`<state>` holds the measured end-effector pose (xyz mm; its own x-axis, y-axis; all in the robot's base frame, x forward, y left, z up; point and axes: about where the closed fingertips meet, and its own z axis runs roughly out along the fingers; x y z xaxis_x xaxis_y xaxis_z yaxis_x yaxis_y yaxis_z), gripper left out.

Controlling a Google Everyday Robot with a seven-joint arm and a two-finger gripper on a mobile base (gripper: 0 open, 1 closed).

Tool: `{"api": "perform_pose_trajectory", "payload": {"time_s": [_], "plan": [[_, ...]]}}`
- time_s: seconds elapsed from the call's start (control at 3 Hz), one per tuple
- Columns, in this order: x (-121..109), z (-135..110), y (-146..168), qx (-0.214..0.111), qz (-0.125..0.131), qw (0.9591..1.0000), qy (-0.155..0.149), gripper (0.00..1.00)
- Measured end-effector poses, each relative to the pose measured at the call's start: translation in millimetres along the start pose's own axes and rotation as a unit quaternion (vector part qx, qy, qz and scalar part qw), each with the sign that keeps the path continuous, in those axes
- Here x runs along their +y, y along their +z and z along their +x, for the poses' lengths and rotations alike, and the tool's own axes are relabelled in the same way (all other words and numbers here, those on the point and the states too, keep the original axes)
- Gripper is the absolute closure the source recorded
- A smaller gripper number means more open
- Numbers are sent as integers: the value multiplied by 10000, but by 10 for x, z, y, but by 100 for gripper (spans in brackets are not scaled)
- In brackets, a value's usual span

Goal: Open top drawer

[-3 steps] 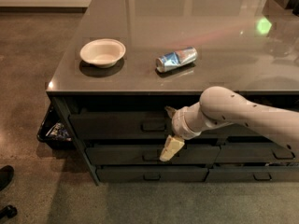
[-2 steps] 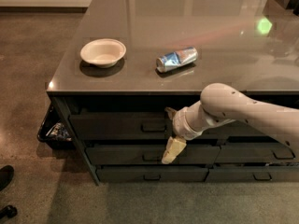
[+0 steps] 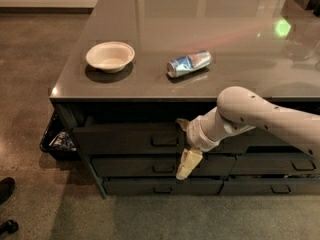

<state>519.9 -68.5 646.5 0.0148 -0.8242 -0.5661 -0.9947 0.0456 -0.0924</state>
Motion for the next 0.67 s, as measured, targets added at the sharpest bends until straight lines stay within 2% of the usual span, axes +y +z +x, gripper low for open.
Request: {"api": "perform_pose_trajectory", "payload": {"time_s": [0.33, 0.67], "plan": [[128, -36, 13, 3, -185, 9998, 49, 0], [537, -129, -155, -79, -417, 9987, 281, 0]]}}
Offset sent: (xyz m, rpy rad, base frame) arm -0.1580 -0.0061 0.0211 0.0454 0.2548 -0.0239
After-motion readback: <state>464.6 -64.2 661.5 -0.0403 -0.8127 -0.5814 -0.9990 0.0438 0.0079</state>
